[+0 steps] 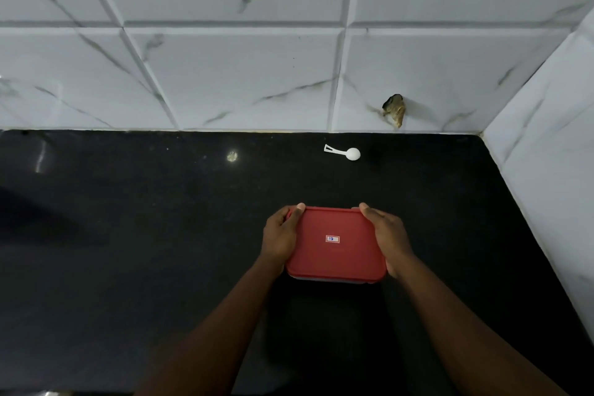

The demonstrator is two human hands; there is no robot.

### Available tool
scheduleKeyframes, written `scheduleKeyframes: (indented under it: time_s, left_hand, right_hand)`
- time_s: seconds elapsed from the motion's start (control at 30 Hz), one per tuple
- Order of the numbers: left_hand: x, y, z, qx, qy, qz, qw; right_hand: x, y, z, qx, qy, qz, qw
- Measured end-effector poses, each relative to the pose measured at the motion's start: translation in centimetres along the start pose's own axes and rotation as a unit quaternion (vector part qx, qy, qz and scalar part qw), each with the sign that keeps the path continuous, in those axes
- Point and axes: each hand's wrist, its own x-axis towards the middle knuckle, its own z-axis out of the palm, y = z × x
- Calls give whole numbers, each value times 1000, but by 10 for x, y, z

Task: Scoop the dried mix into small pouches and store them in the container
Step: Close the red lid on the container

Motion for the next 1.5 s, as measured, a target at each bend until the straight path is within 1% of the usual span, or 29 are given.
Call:
scheduleKeyframes:
  time_s: [0.27, 0.63, 0.73, 0.8, 0.87, 0.93, 1.03, 1.17, 1.33, 1.5]
  left_hand:
    - [4, -7, -6, -22, -2, -5, 1000]
    - [3, -8, -10, -48, -3, -3, 999]
    - [0, -6, -16, -87, -14, -29, 996]
    - [-7, -9, -20, -113, -36, -36, 992]
    - [-15, -15, -23, -124, -66, -36, 989]
    - [-20, -22, -22, -143, -76, -43, 986]
    - [-21, -28, -21, -187, -60, -55, 979]
    - [-9, -24, -32, -186, -41, -46, 981]
    - [22, -10, -51, -185, -11, -19, 982]
    - [63, 8, -67, -179, 13, 6, 984]
  right_hand:
    - [0, -3, 8, 21, 5, 13, 1000]
    - [-15, -2, 10, -5, 7, -21, 1000]
    - [-21, 5, 9, 34, 6, -19, 999]
    - [-23, 14, 5, 68, 6, -16, 998]
    - [-27, 23, 4, 121, -7, -7, 993]
    - [-31, 27, 7, 176, -21, 3, 984]
    - [-29, 26, 14, 194, -32, 6, 980]
    - [-13, 20, 29, 176, -32, 7, 984]
    - [16, 0, 61, 129, -43, -22, 991]
    - [55, -21, 90, 112, -50, -42, 992]
